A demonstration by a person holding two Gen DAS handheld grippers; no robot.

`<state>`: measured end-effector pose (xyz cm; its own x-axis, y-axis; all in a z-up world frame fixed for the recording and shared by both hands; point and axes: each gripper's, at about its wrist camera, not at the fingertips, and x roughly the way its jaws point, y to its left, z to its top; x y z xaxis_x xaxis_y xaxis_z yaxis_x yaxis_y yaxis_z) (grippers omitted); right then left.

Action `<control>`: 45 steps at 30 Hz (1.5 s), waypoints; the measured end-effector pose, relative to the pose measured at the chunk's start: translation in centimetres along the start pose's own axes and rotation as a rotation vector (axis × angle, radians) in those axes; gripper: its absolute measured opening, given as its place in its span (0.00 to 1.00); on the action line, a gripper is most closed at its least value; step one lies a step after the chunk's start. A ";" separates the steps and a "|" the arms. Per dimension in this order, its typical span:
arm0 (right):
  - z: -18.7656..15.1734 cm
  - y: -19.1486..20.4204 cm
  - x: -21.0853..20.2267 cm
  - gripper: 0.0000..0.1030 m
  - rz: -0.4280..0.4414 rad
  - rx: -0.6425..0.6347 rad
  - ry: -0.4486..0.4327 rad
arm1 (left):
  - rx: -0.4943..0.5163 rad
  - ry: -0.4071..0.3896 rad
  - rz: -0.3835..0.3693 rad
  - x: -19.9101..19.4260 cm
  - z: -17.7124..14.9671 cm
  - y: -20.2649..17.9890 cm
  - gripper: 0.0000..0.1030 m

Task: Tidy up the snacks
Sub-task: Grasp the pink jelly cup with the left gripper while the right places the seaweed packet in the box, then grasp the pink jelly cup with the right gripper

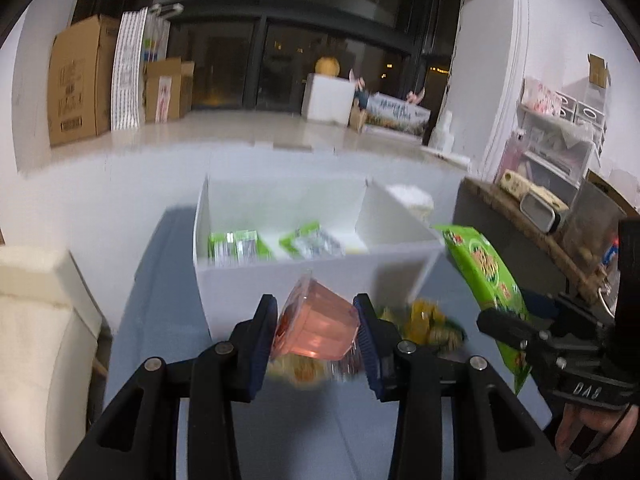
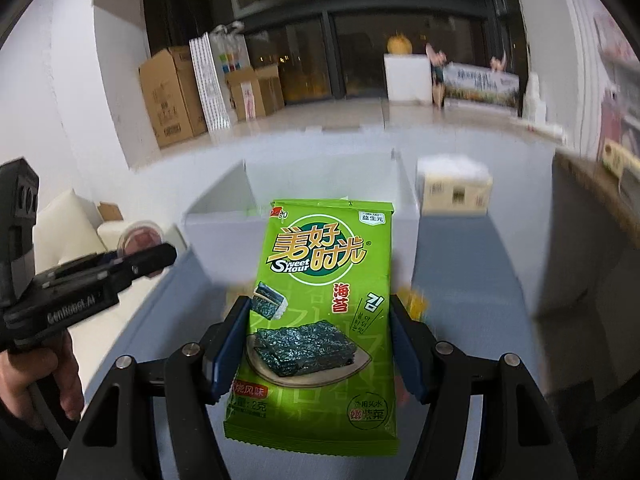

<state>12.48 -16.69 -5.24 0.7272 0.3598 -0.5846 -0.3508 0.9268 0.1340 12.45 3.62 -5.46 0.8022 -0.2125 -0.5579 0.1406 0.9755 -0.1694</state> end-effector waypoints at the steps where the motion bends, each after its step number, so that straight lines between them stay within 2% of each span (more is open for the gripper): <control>1: 1.3 -0.1 0.4 0.68 0.004 -0.008 -0.013 | 0.003 -0.013 0.001 0.2 1.0 0.0 0.42; 5: 5.7 -0.2 2.7 0.68 0.009 -0.034 -0.034 | -0.003 -0.044 0.021 1.7 4.5 0.8 0.42; 9: 9.4 -0.8 6.9 0.68 0.026 -0.021 0.006 | -0.022 -0.029 0.031 4.7 8.0 1.9 0.42; 16: 12.0 -2.8 13.8 0.68 -0.005 -0.023 0.120 | -0.028 0.033 0.056 9.7 10.7 3.2 0.42; 18: 12.1 -3.3 14.7 0.73 -0.003 -0.012 0.138 | -0.009 0.043 0.129 10.5 10.8 3.3 0.43; 19: 12.2 -3.5 15.1 0.74 0.007 -0.009 0.154 | -0.006 0.049 0.139 10.8 10.7 3.5 0.55; 20: 12.3 -3.7 15.6 0.76 0.016 -0.004 0.169 | -0.019 0.068 0.126 11.3 10.6 3.8 0.83; 21: 12.2 -4.0 15.7 0.86 0.018 0.010 0.170 | -0.047 0.078 0.107 11.6 10.4 4.4 0.96; 22: 12.1 -4.2 15.7 0.89 0.018 0.024 0.161 | -0.062 0.068 0.110 11.6 10.2 4.8 1.00; 26: 11.7 -4.5 15.3 0.94 -0.036 0.017 0.128 | -0.088 0.086 0.140 12.0 9.6 5.9 1.00; 32: 12.0 -4.2 13.4 0.99 -0.016 0.000 0.078 | -0.066 0.083 0.135 11.1 9.3 5.5 1.00; 35: 11.7 -3.6 11.5 1.00 -0.003 -0.025 0.045 | -0.053 0.074 0.124 9.9 9.0 4.9 1.00; 38: 10.6 -3.1 9.0 1.00 0.043 -0.033 0.061 | -0.019 0.075 0.114 8.3 8.4 3.7 1.00; 41: 9.0 -2.7 6.0 1.00 0.059 -0.047 0.047 | -0.032 0.066 0.042 5.6 7.0 2.4 1.00; 45: 6.0 -2.6 2.1 1.00 0.061 -0.043 0.025 | 0.018 0.057 0.054 2.5 4.0 0.0 1.00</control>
<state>18.49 -17.70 -2.07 0.6887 0.4123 -0.5964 -0.4194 0.8975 0.1362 16.83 3.34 -3.60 0.7748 -0.1624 -0.6110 0.1093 0.9863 -0.1236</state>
